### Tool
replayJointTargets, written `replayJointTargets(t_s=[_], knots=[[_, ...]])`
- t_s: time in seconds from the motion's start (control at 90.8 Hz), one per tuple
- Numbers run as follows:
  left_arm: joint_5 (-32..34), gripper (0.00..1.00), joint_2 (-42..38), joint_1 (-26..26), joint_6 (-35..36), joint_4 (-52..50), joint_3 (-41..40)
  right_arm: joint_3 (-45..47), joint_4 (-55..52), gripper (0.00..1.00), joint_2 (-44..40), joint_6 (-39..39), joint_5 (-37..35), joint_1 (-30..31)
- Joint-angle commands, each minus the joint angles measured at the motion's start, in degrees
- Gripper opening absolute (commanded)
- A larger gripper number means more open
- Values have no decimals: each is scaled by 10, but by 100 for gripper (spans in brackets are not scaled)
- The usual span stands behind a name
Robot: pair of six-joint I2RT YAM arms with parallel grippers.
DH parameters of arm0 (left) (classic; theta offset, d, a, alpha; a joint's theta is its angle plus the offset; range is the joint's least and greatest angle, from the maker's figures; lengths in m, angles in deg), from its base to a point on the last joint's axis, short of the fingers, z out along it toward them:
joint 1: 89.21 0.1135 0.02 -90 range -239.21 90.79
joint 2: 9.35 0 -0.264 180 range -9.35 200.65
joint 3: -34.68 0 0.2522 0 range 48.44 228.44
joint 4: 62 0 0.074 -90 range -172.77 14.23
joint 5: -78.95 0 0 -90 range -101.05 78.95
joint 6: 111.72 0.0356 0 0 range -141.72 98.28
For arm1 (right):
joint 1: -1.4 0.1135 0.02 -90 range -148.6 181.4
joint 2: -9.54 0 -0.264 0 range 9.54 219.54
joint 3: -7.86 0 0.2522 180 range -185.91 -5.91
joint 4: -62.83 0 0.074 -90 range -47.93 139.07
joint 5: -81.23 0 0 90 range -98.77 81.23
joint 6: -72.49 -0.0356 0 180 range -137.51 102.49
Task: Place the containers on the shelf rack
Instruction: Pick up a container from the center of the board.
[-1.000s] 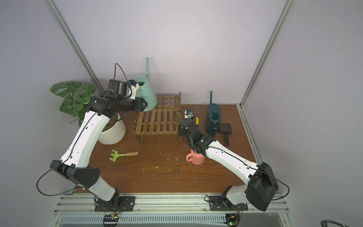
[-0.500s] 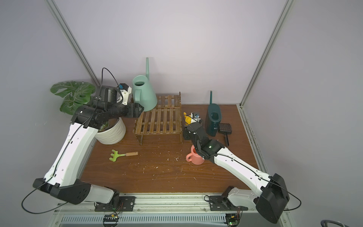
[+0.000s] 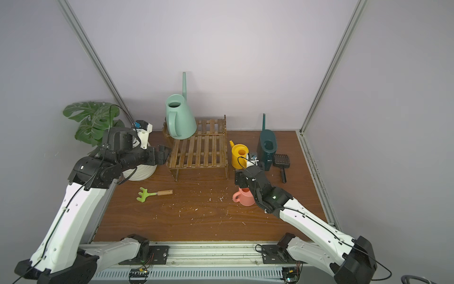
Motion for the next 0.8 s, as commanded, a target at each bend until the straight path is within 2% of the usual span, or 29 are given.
replayJointTargets(t_s=[0.0, 0.176, 0.374, 0.517, 0.638, 0.793], knots=[[2, 96, -34, 1, -12, 15, -37, 11, -25, 99, -33, -6, -4, -1], [-9, 97, -95, 1, -38, 79, -147, 1, -82, 99, -66, -13, 4, -1], [-64, 97, -154, 1, -59, 161, -273, -13, -141, 99, -67, -47, 22, -1], [-83, 98, -184, 1, -71, 209, -332, -21, -168, 96, -80, -42, -5, -7], [-115, 98, -214, -2, -83, 256, -385, -40, -201, 94, -59, -37, -19, -59], [-126, 98, -229, -22, -94, 297, -439, -56, -189, 94, -23, 11, -14, -135]])
